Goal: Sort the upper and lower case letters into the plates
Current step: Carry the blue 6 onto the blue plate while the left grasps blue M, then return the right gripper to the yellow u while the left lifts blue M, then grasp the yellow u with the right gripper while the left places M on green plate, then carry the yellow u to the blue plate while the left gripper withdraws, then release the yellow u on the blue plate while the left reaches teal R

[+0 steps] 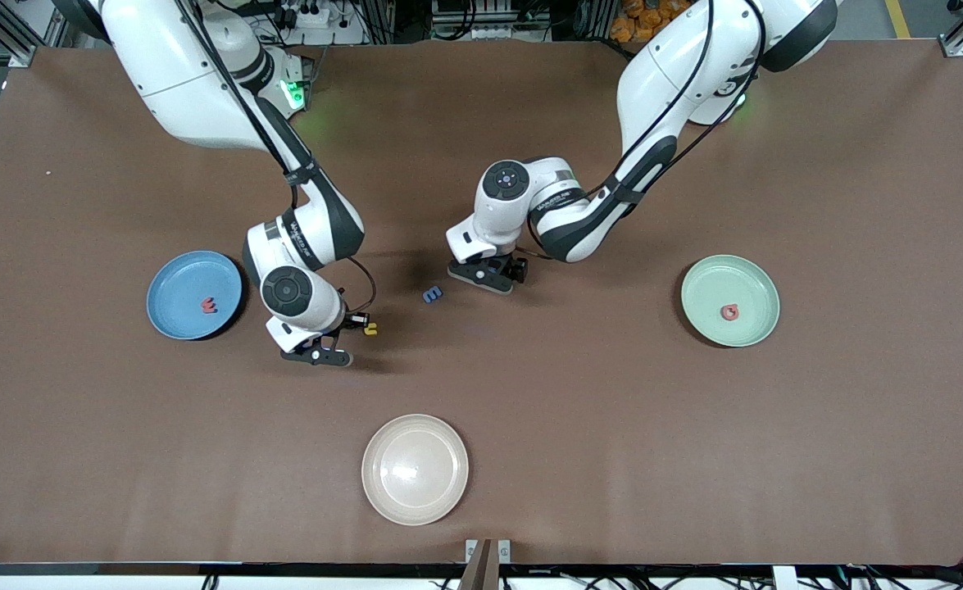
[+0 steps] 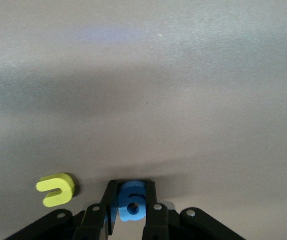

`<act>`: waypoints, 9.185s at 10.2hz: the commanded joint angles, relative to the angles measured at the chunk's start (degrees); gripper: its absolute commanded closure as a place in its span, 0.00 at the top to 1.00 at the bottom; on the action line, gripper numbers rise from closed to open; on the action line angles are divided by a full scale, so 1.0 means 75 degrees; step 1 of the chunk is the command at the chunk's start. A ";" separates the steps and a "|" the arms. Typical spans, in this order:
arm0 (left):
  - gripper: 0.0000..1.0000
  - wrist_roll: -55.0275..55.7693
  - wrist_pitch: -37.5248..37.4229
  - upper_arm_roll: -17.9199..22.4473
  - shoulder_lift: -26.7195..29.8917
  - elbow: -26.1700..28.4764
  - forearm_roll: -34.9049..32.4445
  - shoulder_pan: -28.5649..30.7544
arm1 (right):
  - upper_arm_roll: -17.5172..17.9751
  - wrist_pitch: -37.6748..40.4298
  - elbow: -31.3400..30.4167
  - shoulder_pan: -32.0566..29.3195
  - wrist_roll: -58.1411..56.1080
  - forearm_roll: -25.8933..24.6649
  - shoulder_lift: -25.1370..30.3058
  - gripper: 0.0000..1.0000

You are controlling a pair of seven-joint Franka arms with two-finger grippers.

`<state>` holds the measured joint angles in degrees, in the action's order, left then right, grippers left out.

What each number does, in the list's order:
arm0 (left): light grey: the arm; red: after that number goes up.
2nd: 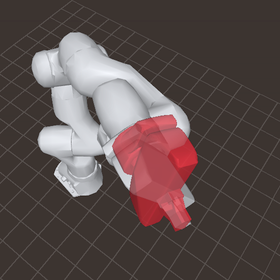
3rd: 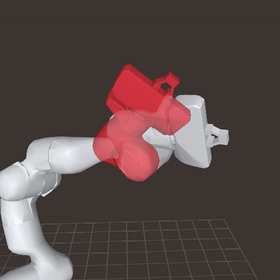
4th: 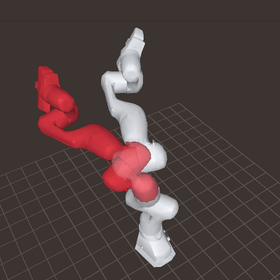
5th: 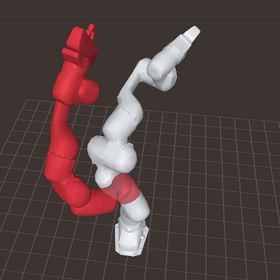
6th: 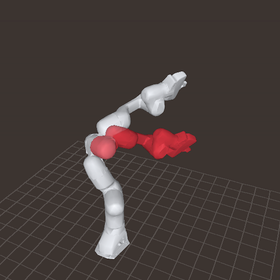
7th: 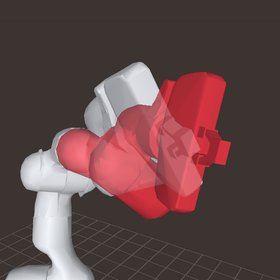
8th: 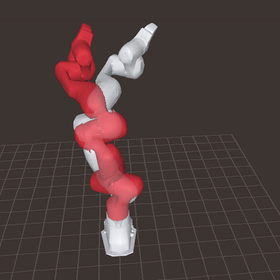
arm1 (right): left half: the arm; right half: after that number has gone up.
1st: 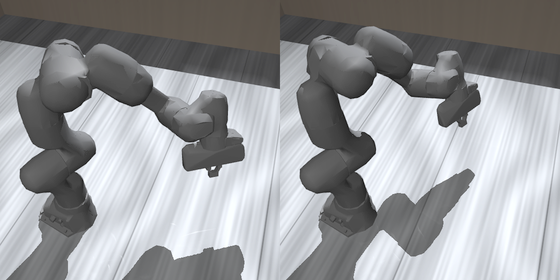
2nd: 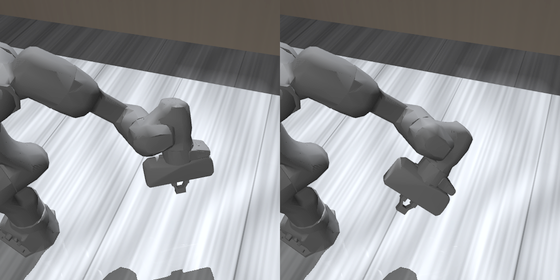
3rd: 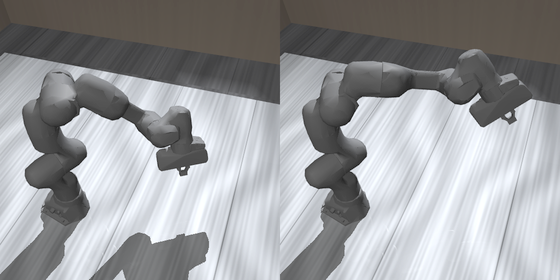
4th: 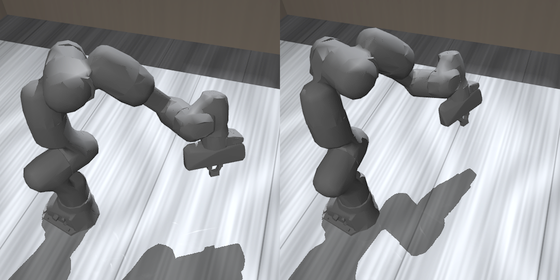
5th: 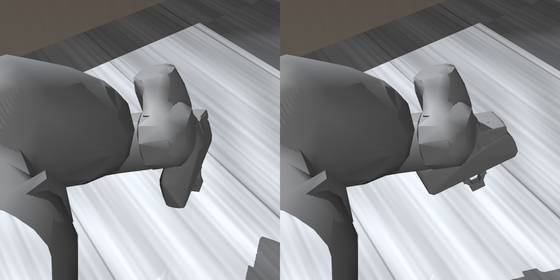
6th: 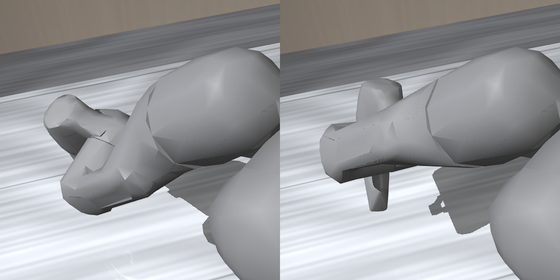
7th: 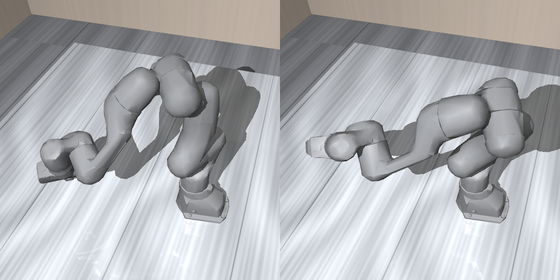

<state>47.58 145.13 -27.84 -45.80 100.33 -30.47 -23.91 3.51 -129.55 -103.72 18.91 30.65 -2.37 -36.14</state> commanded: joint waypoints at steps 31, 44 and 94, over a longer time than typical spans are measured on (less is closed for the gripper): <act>0.20 0.0219 -0.0846 0.0009 0.0212 0.0029 -0.0145 0.0024 | 0.0059 0.2077 0.1221 -0.0967 -0.1665 0.2215 0.0131 0.86; 0.00 -0.0192 -0.3517 -0.1573 0.1559 -0.0158 0.1238 0.2670 | -0.0023 0.0000 0.0822 0.0537 -0.0512 0.0776 -0.0256 0.83; 1.00 0.2315 -0.3565 0.0939 0.0741 -0.2067 0.2175 -0.0356 | 0.0071 0.3726 0.1443 -0.4397 -0.7098 -0.0141 -0.0268 0.79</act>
<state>62.38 118.99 -27.90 -37.83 88.70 -14.28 -19.58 3.17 -101.32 -92.73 -13.27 -22.05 -2.53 -38.09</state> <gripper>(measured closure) 0.000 0.612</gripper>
